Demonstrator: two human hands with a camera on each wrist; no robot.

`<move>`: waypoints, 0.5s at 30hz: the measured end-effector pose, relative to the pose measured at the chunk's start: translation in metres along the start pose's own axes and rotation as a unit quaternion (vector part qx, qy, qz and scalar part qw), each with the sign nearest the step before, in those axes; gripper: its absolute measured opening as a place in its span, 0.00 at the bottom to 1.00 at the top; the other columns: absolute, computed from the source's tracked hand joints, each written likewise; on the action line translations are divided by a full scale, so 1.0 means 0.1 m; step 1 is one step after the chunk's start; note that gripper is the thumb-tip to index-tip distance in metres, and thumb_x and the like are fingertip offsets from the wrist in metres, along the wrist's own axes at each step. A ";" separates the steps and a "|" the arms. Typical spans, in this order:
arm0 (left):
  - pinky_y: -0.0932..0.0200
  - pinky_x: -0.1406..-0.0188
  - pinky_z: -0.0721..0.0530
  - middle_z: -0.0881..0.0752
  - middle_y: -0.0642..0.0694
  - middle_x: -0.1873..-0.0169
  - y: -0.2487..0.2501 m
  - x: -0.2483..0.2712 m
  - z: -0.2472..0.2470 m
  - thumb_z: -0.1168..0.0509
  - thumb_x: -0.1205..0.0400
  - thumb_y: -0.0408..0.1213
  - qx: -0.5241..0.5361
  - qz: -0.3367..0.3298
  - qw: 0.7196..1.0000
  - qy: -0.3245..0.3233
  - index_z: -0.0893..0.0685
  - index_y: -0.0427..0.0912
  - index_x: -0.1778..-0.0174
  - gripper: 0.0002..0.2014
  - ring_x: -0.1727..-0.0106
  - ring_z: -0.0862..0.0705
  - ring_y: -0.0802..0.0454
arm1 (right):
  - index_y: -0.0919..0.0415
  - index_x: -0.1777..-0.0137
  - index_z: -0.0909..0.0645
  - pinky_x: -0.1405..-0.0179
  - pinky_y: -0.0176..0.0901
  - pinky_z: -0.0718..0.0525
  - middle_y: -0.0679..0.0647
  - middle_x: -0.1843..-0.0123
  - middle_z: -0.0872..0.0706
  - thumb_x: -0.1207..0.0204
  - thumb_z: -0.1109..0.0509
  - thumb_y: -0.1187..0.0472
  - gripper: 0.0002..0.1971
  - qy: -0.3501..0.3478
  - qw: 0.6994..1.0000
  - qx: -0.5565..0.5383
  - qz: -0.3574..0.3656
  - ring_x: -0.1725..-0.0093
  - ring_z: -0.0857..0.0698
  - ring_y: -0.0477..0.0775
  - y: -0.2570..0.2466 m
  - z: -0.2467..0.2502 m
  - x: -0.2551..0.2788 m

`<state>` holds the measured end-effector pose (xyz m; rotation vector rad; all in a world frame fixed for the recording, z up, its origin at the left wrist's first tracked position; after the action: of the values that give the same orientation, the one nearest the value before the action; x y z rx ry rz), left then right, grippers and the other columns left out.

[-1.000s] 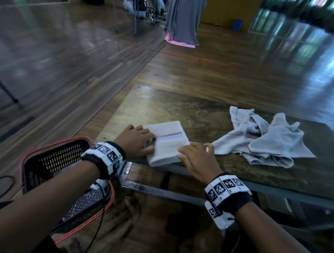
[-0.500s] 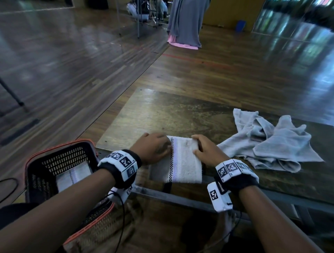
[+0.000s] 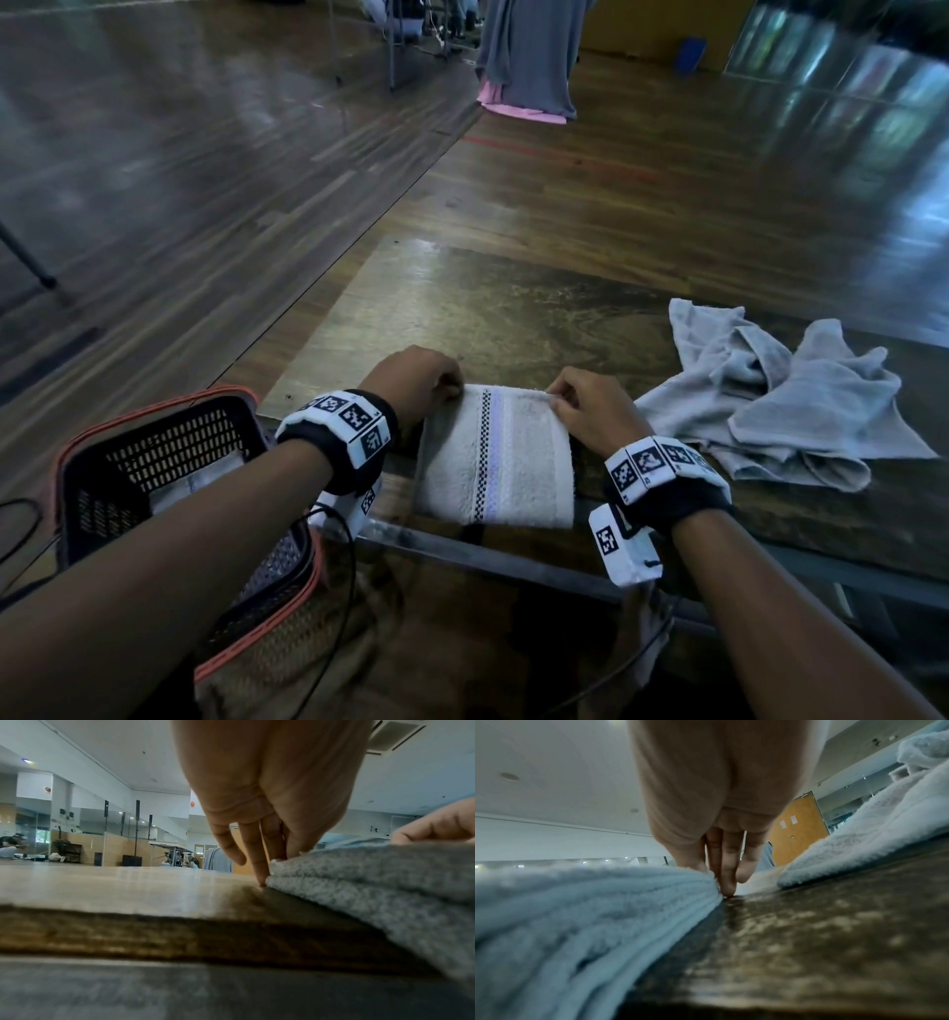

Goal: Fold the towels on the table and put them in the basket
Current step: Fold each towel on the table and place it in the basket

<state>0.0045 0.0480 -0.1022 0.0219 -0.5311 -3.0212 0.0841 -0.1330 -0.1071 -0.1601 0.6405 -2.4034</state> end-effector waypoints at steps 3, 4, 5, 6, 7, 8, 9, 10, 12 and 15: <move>0.48 0.50 0.17 0.12 0.47 0.53 -0.02 -0.02 0.02 0.36 0.20 0.37 0.016 0.005 1.000 0.010 0.16 0.45 0.55 0.04 0.50 0.17 0.46 | 0.55 0.57 0.21 0.60 0.51 0.16 0.52 0.62 0.13 0.23 0.34 0.60 0.02 0.014 1.000 -0.019 -0.006 0.62 0.15 0.54 0.02 0.01 -0.01; 0.48 0.51 0.17 0.13 0.47 0.54 -0.02 -0.02 0.01 0.36 0.20 0.37 0.016 0.006 1.000 0.012 0.17 0.45 0.56 0.03 0.52 0.17 0.45 | 0.55 0.57 0.21 0.61 0.51 0.17 0.53 0.63 0.14 0.23 0.34 0.61 0.02 0.018 0.999 -0.026 -0.008 0.63 0.15 0.55 0.03 0.02 -0.02; 0.48 0.53 0.17 0.13 0.46 0.55 -0.02 -0.02 0.00 0.36 0.20 0.37 0.017 0.007 1.000 0.014 0.18 0.46 0.56 0.03 0.53 0.17 0.45 | 0.55 0.57 0.21 0.62 0.52 0.17 0.53 0.64 0.14 0.23 0.34 0.61 0.02 0.021 0.999 -0.030 -0.009 0.63 0.15 0.55 0.04 0.02 -0.02; 0.47 0.53 0.16 0.13 0.46 0.55 -0.02 -0.02 0.00 0.37 0.20 0.38 0.019 0.009 1.000 0.018 0.19 0.46 0.56 0.02 0.53 0.17 0.44 | 0.55 0.56 0.22 0.62 0.52 0.17 0.53 0.64 0.14 0.23 0.35 0.61 0.02 0.022 0.999 -0.032 -0.009 0.64 0.15 0.55 0.04 0.02 -0.03; 0.47 0.53 0.16 0.13 0.46 0.55 -0.04 -0.03 0.00 0.37 0.19 0.38 0.024 0.015 0.999 0.023 0.19 0.47 0.56 0.02 0.53 0.17 0.44 | 0.55 0.56 0.22 0.62 0.52 0.17 0.54 0.64 0.14 0.23 0.35 0.61 0.02 0.023 0.999 -0.032 -0.009 0.64 0.15 0.56 0.04 0.03 -0.03; 0.47 0.53 0.16 0.13 0.46 0.55 -0.06 -0.03 0.00 0.37 0.19 0.39 0.032 0.023 0.999 0.027 0.19 0.48 0.55 0.02 0.53 0.17 0.44 | 0.56 0.55 0.23 0.62 0.53 0.17 0.54 0.63 0.14 0.22 0.36 0.61 0.01 0.022 0.999 -0.029 -0.007 0.64 0.15 0.56 0.04 0.03 -0.03; 0.47 0.53 0.16 0.13 0.46 0.54 -0.08 -0.04 0.00 0.37 0.19 0.39 0.040 0.032 0.998 0.029 0.19 0.49 0.55 0.02 0.53 0.17 0.44 | 0.56 0.53 0.24 0.61 0.53 0.17 0.55 0.62 0.14 0.22 0.36 0.62 0.01 0.019 1.000 -0.021 -0.001 0.63 0.15 0.57 0.01 0.03 -0.04; 0.46 0.53 0.15 0.13 0.46 0.54 -0.10 -0.04 -0.01 0.37 0.19 0.39 0.045 0.040 0.998 0.030 0.19 0.49 0.55 0.02 0.53 0.16 0.44 | 0.56 0.51 0.25 0.61 0.53 0.16 0.56 0.61 0.14 0.22 0.37 0.63 0.02 0.015 1.000 -0.004 0.009 0.63 0.15 0.58 -0.02 0.02 -0.04; 0.48 0.50 0.17 0.13 0.46 0.53 -0.10 -0.04 -0.03 0.37 0.19 0.39 0.035 0.047 0.998 0.032 0.19 0.49 0.54 0.02 0.52 0.16 0.45 | 0.55 0.50 0.26 0.63 0.52 0.17 0.55 0.61 0.16 0.21 0.38 0.63 0.03 0.007 0.999 0.041 0.029 0.62 0.16 0.60 -0.09 -0.01 -0.04; 0.51 0.43 0.28 0.15 0.51 0.49 -0.01 0.00 0.02 0.39 0.18 0.39 -0.036 0.030 0.996 0.073 0.20 0.49 0.51 0.05 0.45 0.18 0.47 | 0.56 0.49 0.21 0.61 0.46 0.25 0.55 0.49 0.20 0.21 0.38 0.62 0.06 0.028 0.985 0.162 0.055 0.52 0.19 0.59 -0.19 0.00 0.00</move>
<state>0.0040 0.0496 -0.1003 0.2159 -0.4031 -2.9472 0.0731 -0.1200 -0.0982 0.0791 0.2666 -2.3739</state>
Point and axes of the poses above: each hand's wrist, its own x-axis away from the middle knuckle, its own z-axis out of the back of the hand, y = z × x, the point moved 8 cm from there along -x, towards the middle knuckle
